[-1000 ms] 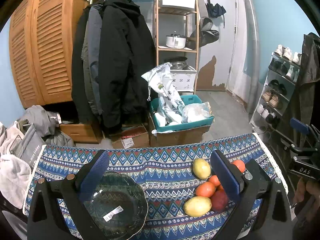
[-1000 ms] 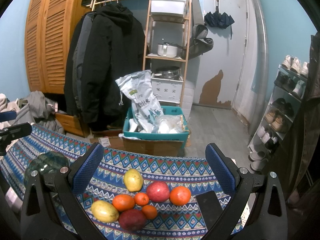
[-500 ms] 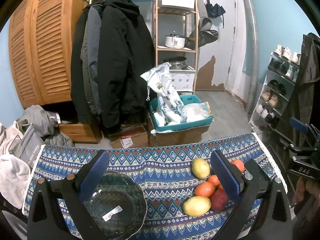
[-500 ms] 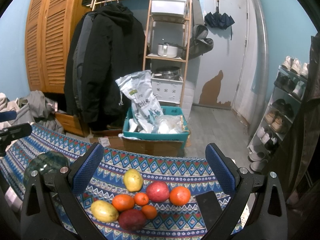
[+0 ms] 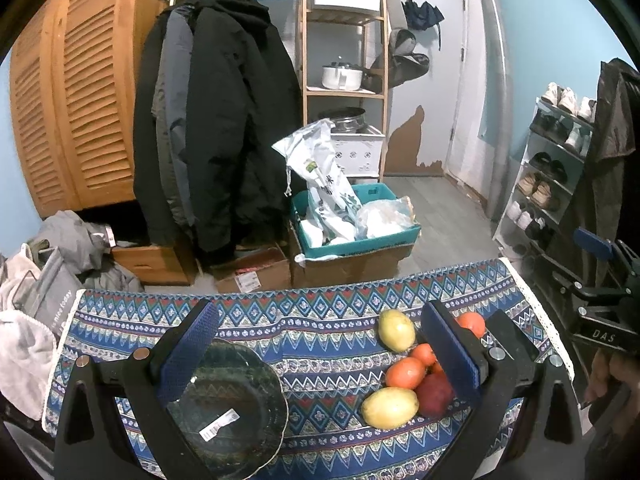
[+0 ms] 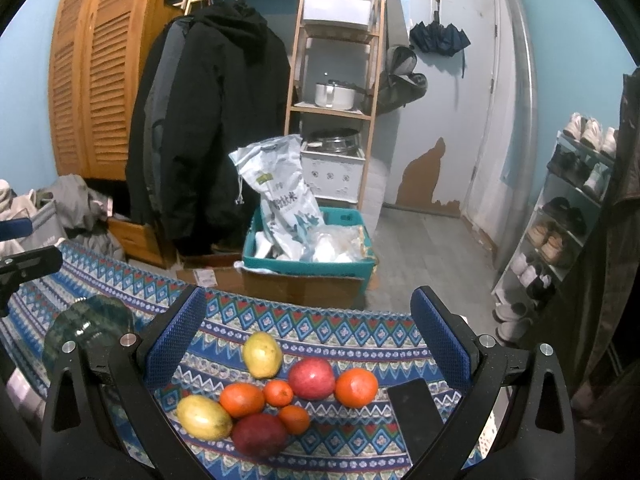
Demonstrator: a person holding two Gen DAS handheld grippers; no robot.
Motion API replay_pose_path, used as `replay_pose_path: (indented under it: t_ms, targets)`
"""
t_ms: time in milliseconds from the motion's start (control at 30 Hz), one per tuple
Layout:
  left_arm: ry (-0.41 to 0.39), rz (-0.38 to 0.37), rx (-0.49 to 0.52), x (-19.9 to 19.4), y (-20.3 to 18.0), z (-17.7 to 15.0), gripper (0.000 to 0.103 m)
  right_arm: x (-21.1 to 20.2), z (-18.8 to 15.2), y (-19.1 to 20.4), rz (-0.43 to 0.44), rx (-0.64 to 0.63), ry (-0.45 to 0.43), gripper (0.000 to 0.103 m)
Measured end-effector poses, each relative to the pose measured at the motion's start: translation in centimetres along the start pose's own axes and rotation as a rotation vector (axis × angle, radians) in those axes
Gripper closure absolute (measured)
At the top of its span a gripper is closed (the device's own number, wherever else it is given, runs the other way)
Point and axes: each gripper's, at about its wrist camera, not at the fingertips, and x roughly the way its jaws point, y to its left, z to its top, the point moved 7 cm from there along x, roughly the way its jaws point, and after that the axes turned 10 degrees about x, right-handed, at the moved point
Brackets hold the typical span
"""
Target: Organize fruits
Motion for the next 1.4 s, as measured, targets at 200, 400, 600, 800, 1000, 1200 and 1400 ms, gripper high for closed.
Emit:
replay_pose_path:
  t_ms: [200,400,600,800,1000,1200,1400]
  targets:
    - [0.073,-0.067,-0.001,2.2,-1.1,-1.4,0.001,1.0,-0.8,-0.8,-0.018,-0.009,0.049,0.003]
    - [0.148,-0.101,0.009,4.5,-2.5,-3.1,0.001,2.3,-1.9,-1.4,-0.013,0.003,0.121,0.003]
    - [0.165,-0.079,0.05,4.8,-3.7,-3.9,0.001,3.7,-3.3,-2.1,-0.025,0.025,0.183,0.003]
    - [0.145,-0.051,0.074,4.0,-3.3,-4.7,0.001,4.2,-3.8,-2.4,0.001,0.099,0.22,0.003]
    - [0.164,-0.057,0.121,5.4,-3.6,-6.4,0.001,4.8,-5.1,-1.8,-0.007,0.081,0.256,0.003]
    - [0.245,-0.112,0.114,8.3,-4.6,-8.2,0.001,6.0,-8.8,-2.2,0.005,0.126,0.347,0.003]
    - [0.321,-0.145,0.158,11.6,-6.9,-10.6,0.001,7.1,-11.8,-2.9,-0.026,0.108,0.416,0.003]
